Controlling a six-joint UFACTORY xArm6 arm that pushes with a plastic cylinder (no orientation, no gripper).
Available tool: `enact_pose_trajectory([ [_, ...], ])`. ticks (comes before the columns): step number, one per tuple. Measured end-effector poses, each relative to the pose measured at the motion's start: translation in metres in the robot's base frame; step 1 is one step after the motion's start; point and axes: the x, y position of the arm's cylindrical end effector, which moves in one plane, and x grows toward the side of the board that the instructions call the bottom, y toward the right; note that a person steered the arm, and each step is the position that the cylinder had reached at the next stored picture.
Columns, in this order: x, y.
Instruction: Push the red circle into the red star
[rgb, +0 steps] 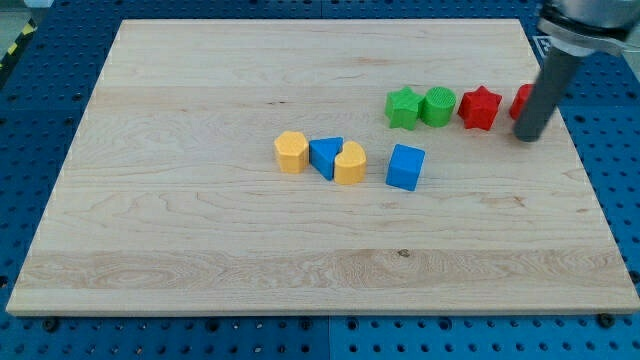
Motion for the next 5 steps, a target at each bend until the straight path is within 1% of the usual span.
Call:
enact_pose_trajectory([
  [1,0.013,0.064],
  [2,0.011,0.084],
  [4,-0.052,0.083],
  [5,-0.065,0.06],
])
